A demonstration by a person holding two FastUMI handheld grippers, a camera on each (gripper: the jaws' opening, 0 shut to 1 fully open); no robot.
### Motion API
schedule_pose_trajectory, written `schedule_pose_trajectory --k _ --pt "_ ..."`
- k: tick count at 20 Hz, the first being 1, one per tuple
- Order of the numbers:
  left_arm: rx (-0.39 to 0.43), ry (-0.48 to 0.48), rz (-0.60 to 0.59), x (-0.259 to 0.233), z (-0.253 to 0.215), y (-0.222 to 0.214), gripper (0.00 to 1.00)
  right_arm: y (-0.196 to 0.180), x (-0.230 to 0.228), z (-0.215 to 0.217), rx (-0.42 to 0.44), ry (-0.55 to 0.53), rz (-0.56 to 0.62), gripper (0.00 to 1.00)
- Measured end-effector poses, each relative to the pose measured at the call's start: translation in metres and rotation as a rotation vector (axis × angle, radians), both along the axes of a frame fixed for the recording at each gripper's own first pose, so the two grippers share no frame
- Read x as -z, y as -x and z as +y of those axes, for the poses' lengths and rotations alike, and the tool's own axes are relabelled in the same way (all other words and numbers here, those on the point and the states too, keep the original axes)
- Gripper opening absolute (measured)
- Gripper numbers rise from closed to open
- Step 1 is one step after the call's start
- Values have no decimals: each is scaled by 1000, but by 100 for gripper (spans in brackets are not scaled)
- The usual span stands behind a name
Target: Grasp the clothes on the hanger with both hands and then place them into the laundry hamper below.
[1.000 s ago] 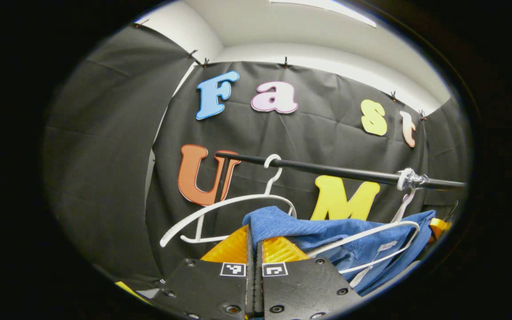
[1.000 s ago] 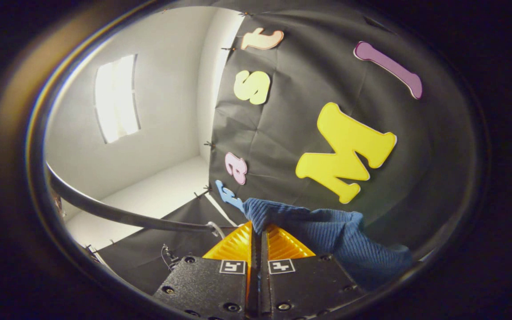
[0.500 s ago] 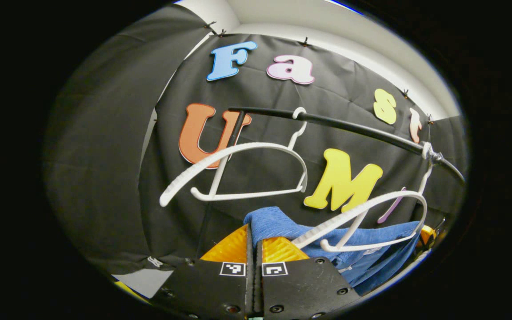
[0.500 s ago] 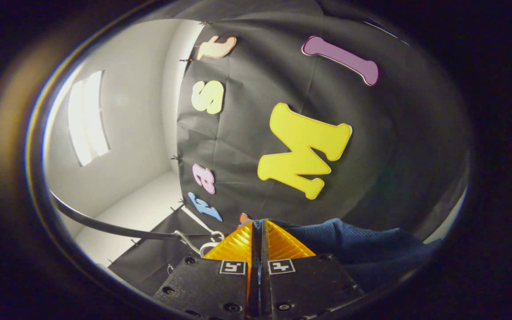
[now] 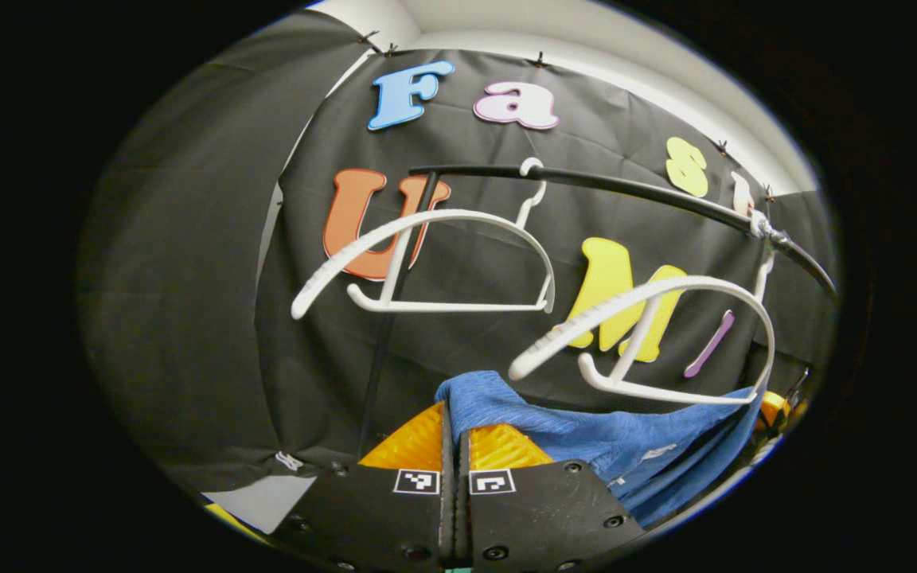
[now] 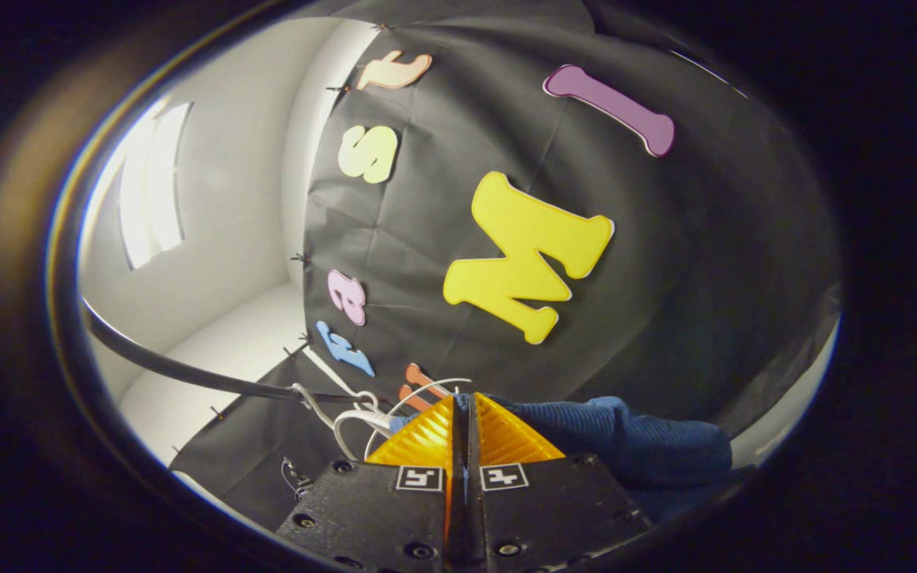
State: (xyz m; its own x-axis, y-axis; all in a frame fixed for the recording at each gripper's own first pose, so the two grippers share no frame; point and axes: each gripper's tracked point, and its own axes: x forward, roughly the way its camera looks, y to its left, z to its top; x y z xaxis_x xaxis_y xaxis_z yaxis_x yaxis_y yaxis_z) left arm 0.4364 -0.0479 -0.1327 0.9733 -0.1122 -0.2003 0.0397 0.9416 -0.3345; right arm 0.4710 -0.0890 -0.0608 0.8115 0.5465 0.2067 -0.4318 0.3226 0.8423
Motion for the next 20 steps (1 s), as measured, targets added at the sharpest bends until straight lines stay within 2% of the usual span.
schedule_pose_trajectory --k 5,6,8,9,10,13,20 --pt "27 -7 19 11 -9 11 0 10 8 -3 23 20 1 4" --pt "30 -6 17 10 -10 13 4 11 6 -5 30 15 5 4" --pt "35 -7 14 9 -11 14 0 8 11 -7 41 24 9 4" --pt "37 -11 18 11 -12 16 0 11 13 -7 38 8 14 1" --pt "41 -12 19 11 -13 18 0 12 15 -11 40 -6 21 4" --pt "52 -8 26 14 -20 20 0 11 25 -19 55 -54 56 4" --pt "54 -17 50 24 -24 36 0 29 39 -3 36 28 67 4"
